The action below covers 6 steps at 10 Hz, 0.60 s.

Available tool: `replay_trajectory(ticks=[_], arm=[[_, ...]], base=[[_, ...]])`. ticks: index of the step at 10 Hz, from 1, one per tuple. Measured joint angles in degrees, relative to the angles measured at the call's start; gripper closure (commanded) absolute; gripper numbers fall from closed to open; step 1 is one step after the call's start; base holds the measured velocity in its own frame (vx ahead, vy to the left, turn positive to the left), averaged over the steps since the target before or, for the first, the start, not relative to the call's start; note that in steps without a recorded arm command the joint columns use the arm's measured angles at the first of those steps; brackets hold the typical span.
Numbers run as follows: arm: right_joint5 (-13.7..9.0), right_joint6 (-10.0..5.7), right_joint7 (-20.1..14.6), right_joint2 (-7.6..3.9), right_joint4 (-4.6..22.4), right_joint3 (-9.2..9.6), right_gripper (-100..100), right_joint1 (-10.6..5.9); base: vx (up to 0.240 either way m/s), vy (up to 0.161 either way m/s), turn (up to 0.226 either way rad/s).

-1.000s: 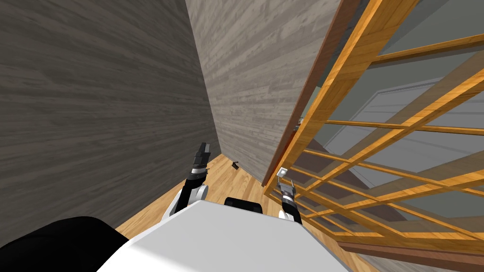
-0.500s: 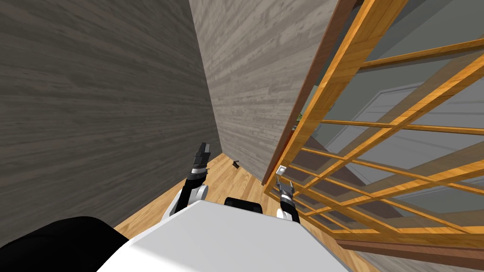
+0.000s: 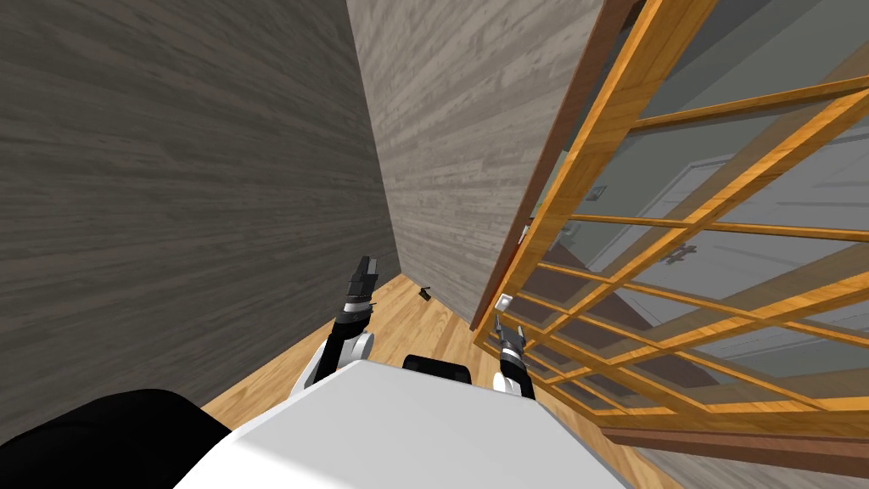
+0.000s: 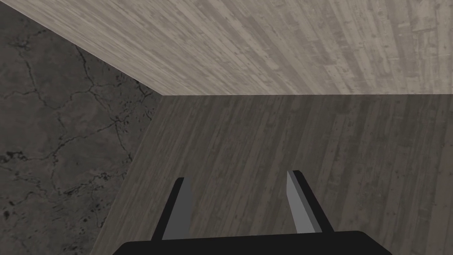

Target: Pull the door open

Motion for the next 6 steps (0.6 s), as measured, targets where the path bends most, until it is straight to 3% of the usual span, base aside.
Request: replay_trajectory(ticks=[1, 4, 6], arm=[[-0.05, 0.0, -0.23, 0.02, -0.01, 0.02, -100, 0.0], [-0.77, -0.35, -2.29, -2.24, -0.47, -0.46, -100, 1.77], [-0.98, -1.13, -3.91, -3.37, 1.42, -0.53, -100, 1.34]], base=[[0.13, -0.006, 0.092], [0.185, -0.004, 0.07], [0.138, -0.007, 0.08]])
